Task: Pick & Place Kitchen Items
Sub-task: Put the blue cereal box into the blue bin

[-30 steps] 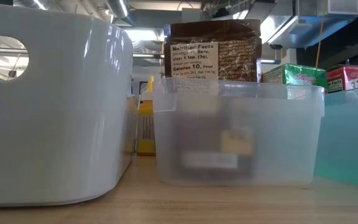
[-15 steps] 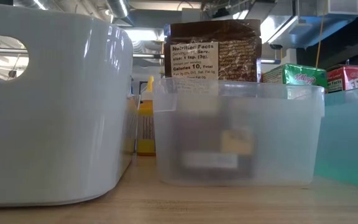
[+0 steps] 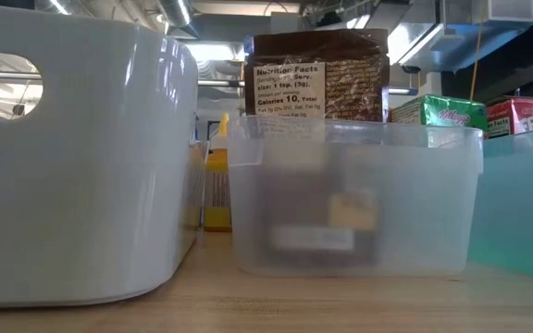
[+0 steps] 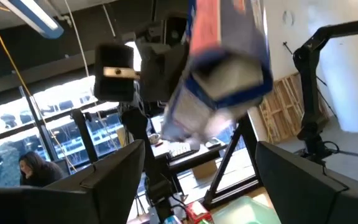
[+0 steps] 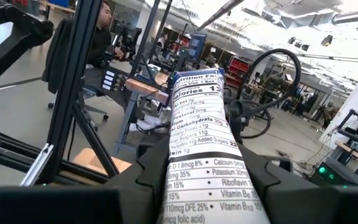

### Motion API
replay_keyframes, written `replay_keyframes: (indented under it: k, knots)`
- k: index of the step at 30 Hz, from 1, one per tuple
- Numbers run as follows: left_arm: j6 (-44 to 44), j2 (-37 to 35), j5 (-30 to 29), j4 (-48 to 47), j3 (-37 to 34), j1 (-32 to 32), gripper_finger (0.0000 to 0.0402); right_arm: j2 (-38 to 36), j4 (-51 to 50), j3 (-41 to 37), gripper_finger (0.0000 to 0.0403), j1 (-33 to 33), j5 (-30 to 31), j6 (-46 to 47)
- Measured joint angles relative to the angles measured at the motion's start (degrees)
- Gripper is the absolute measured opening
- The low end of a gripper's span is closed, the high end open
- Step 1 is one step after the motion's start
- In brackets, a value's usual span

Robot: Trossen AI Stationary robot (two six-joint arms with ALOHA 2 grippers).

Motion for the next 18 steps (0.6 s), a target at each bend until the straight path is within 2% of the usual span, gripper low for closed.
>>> replay_keyframes:
  k: [9, 18]
  knots:
    - [1.2, 3.7, 0.0, 9.8, 0.0, 0.0, 0.0303, 0.2, 0.9, 0.0, 0.0122, -1.0, -3.8, -0.2]
    - [1.3, 4.2, 0.2, 11.3, 0.0, 0.0, 0.0303, 0.2, 0.9, 0.0, 0.0122, -1.7, -4.0, -0.5]
